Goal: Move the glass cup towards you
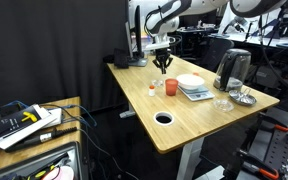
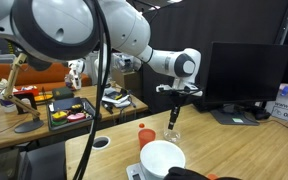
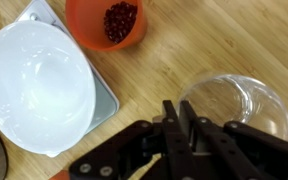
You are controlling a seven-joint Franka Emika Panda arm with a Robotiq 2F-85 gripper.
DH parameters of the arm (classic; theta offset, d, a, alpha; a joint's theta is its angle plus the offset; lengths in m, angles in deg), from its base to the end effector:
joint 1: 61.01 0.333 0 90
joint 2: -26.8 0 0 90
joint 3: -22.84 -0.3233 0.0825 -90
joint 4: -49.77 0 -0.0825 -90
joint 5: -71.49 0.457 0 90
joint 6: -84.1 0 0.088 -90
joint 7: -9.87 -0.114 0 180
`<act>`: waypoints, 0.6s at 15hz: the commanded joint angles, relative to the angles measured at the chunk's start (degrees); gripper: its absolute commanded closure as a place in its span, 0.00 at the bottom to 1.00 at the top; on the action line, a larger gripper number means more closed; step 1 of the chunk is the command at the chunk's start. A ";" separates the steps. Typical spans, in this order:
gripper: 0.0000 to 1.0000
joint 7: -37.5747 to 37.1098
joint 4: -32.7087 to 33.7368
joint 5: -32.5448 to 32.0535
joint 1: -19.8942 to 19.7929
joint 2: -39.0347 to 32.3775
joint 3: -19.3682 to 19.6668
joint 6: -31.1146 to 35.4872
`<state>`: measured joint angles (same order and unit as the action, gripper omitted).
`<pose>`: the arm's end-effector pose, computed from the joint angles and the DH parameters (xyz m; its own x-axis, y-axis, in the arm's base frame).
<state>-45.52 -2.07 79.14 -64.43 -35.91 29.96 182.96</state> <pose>0.8236 -0.1024 0.1625 0.3992 -0.9028 -0.1597 -0.8795 -0.4263 0.2114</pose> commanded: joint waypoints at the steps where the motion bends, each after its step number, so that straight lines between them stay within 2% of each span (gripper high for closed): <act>1: 1.00 -1.41 4.98 1.48 -1.55 -2.41 -1.27 -2.78; 9: 0.99 -1.16 6.12 3.71 -2.04 -0.29 -1.07 -1.25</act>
<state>-46.06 2.55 81.19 -65.43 -36.67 29.75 182.49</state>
